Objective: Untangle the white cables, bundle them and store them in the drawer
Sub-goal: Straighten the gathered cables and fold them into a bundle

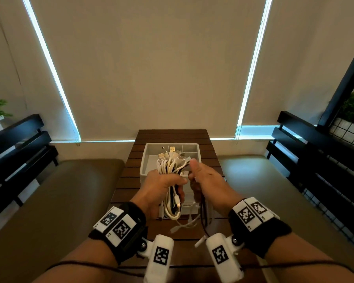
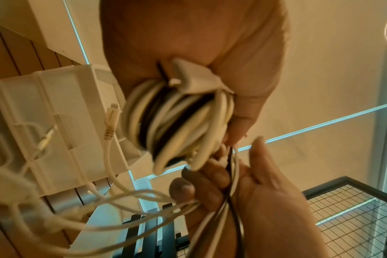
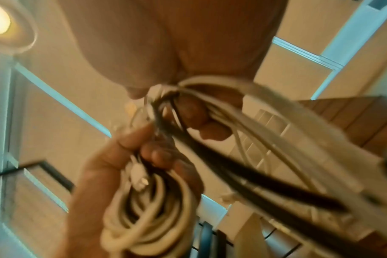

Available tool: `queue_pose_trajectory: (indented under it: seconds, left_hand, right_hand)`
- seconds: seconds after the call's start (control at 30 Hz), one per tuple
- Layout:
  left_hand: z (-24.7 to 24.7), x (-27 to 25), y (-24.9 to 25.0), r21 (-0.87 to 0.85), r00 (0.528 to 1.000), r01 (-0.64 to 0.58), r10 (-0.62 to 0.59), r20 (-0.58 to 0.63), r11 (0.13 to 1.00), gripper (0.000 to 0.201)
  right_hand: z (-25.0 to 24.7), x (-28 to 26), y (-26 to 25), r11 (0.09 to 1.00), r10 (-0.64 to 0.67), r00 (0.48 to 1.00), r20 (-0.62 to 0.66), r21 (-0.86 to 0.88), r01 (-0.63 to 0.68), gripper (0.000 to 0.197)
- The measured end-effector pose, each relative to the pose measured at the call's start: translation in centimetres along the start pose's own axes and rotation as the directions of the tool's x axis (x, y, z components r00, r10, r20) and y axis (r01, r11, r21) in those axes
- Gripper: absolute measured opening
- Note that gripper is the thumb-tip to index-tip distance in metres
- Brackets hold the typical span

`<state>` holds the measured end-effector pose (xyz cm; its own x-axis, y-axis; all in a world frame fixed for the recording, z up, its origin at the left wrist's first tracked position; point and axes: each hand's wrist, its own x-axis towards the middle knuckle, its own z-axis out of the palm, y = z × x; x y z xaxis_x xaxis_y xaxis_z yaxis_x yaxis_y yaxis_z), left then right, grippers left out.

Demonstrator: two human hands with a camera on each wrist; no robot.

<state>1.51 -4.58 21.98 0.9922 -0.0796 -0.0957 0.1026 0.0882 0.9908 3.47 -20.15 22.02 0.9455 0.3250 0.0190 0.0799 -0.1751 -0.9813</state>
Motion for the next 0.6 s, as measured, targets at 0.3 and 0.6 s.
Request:
queue_pose_trajectory:
  seconds: [0.3, 0.6]
  left_hand:
    - [0.5, 0.0, 0.2, -0.060, 1.000, -0.010, 0.009, -0.015, 0.998, 0.013]
    - [1.5, 0.1, 0.3, -0.032, 0.998, -0.028, 0.030, 0.059, 0.999, 0.030]
  right_hand:
    - [0.3, -0.5, -0.4, 0.974, -0.045, 0.997, -0.061, 0.218, 0.057, 0.034]
    - [1.4, 0.0, 0.2, 0.905, 0.069, 0.983, -0.172, 0.426, 0.011, 0.035]
